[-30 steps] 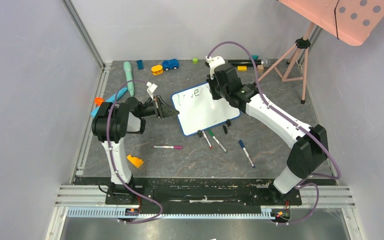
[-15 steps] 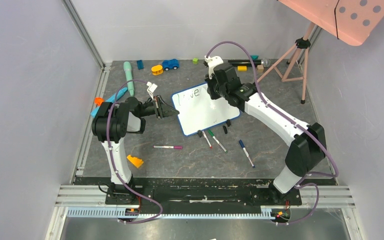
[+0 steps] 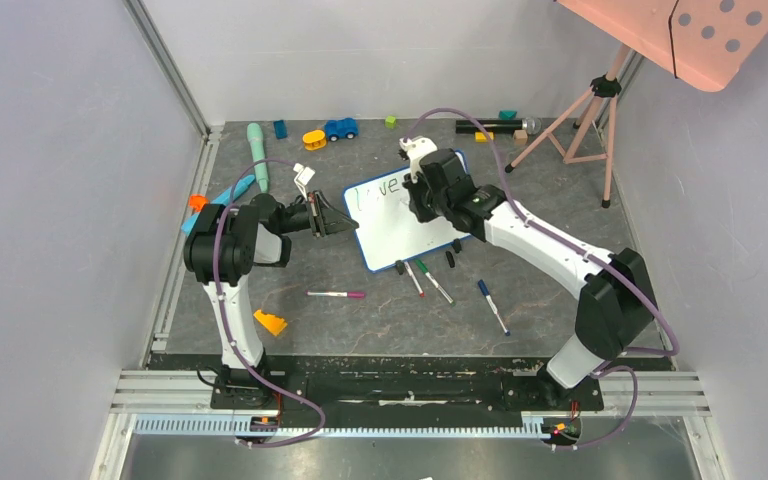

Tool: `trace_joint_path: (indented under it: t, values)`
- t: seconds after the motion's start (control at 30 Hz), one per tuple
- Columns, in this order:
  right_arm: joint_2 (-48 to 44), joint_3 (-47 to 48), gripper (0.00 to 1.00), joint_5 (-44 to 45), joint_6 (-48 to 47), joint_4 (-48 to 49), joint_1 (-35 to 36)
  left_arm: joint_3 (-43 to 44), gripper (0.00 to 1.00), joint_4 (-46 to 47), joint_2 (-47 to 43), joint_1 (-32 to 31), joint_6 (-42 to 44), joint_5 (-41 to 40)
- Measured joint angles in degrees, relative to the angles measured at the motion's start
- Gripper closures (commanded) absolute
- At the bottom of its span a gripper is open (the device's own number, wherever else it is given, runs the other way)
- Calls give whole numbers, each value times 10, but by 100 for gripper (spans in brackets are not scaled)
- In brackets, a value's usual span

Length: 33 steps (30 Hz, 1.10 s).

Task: Write a sentence on the whiteboard

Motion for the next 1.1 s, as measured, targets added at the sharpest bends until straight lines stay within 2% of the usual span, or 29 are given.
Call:
trace_joint_path:
  t: [0.23, 1.1]
  values:
    - [0, 0, 100, 4, 0, 6, 31, 0, 98, 0, 0, 0, 0, 0]
    - [40, 43, 100, 6, -11, 10, 38, 0, 98, 0, 0, 0, 0, 0]
